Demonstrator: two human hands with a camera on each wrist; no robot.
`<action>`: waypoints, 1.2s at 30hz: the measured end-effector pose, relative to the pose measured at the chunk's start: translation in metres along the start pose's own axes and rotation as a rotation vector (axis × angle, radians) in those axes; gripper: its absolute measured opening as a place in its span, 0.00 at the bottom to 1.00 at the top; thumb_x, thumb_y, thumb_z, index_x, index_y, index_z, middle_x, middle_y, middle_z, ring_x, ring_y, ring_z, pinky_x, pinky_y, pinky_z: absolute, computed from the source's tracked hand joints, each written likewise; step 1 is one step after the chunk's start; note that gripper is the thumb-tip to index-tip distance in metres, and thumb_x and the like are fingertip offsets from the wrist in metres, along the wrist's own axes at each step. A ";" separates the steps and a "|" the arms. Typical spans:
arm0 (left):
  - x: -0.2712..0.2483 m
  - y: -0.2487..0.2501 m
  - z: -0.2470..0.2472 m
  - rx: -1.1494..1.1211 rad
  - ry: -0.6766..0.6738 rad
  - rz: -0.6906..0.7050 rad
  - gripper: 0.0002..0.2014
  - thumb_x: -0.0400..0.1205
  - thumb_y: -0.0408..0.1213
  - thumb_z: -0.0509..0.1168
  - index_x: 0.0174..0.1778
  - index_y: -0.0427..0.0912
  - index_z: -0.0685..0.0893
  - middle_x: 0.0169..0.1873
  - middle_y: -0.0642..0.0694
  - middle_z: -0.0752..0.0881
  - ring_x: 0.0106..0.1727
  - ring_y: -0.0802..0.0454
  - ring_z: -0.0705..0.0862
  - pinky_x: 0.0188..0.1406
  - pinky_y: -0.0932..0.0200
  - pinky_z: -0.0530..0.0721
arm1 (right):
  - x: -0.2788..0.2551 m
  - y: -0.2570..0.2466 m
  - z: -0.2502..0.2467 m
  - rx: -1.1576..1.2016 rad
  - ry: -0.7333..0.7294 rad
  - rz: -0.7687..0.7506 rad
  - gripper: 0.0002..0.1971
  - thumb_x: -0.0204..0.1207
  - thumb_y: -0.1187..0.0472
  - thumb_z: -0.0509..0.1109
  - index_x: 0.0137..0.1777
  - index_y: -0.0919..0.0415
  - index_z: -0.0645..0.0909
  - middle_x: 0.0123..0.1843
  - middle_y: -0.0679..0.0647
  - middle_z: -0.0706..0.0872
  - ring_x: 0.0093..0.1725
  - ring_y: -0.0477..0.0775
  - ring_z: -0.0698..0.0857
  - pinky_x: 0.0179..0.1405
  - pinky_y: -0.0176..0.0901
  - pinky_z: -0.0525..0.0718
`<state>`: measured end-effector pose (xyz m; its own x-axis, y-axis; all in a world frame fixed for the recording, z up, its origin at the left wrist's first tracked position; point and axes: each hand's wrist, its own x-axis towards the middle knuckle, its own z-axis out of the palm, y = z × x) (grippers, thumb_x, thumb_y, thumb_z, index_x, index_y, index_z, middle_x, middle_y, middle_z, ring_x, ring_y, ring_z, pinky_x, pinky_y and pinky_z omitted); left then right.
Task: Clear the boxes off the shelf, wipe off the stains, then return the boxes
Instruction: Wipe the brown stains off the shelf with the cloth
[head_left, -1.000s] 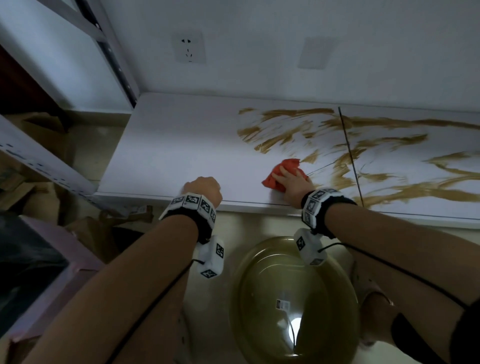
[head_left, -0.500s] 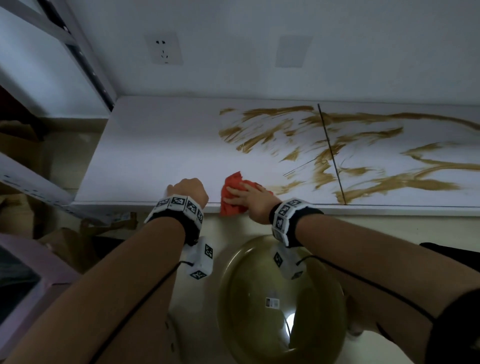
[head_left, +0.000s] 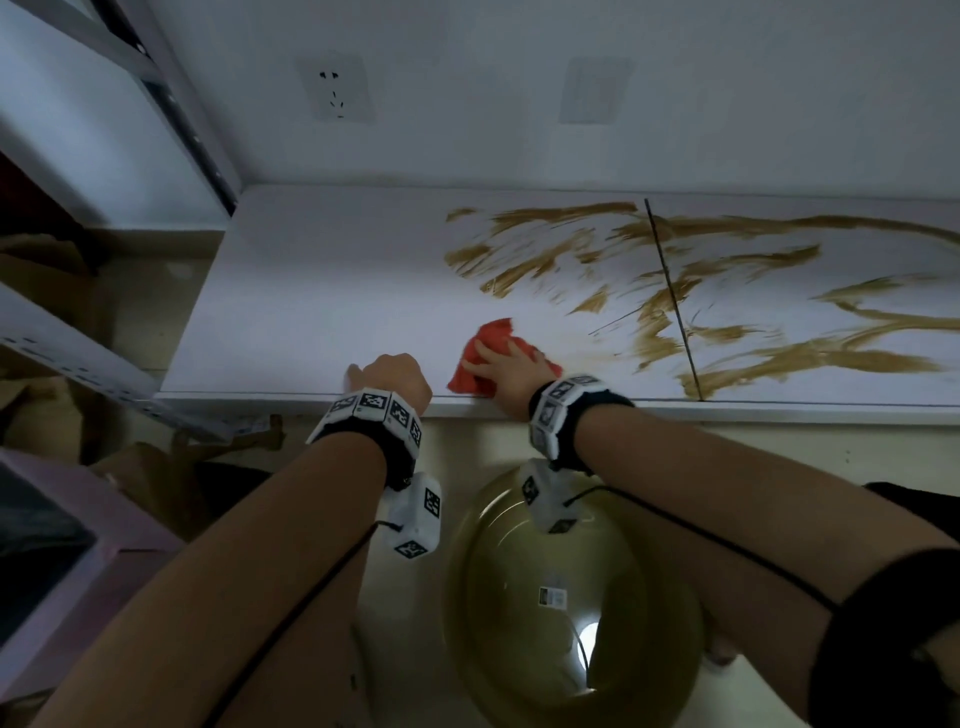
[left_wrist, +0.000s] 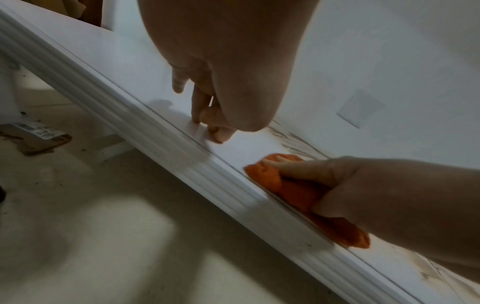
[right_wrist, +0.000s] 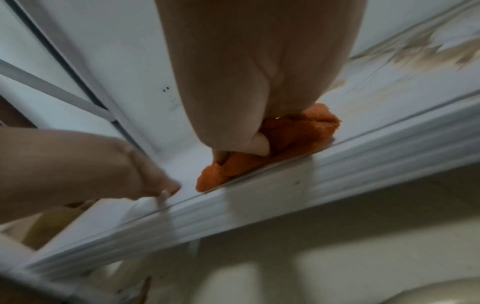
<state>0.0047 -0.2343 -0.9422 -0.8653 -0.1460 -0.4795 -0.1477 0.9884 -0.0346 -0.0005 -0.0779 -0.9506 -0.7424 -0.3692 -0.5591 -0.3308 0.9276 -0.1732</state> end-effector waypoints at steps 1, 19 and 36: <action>-0.001 0.000 -0.002 -0.006 -0.002 -0.003 0.11 0.80 0.32 0.57 0.31 0.45 0.72 0.53 0.45 0.85 0.55 0.46 0.83 0.67 0.50 0.71 | 0.001 -0.009 0.001 0.001 -0.004 -0.039 0.34 0.81 0.67 0.58 0.82 0.41 0.52 0.86 0.45 0.42 0.84 0.62 0.42 0.81 0.69 0.45; 0.002 0.003 0.008 -0.042 -0.027 -0.045 0.17 0.81 0.32 0.55 0.65 0.36 0.78 0.64 0.40 0.81 0.65 0.43 0.79 0.74 0.44 0.67 | -0.038 0.090 0.014 0.219 0.104 0.342 0.35 0.79 0.68 0.56 0.81 0.39 0.54 0.86 0.45 0.43 0.84 0.60 0.43 0.82 0.63 0.46; -0.006 0.020 -0.009 -0.008 0.040 -0.033 0.16 0.80 0.30 0.57 0.25 0.43 0.70 0.26 0.49 0.72 0.41 0.48 0.77 0.63 0.51 0.69 | -0.075 0.115 0.017 0.256 0.100 0.276 0.35 0.79 0.72 0.59 0.81 0.42 0.57 0.85 0.45 0.46 0.85 0.56 0.45 0.84 0.57 0.46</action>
<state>0.0030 -0.2135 -0.9322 -0.8784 -0.1798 -0.4428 -0.1799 0.9828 -0.0421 0.0268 0.0576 -0.9429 -0.8402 -0.0956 -0.5337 0.0363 0.9722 -0.2313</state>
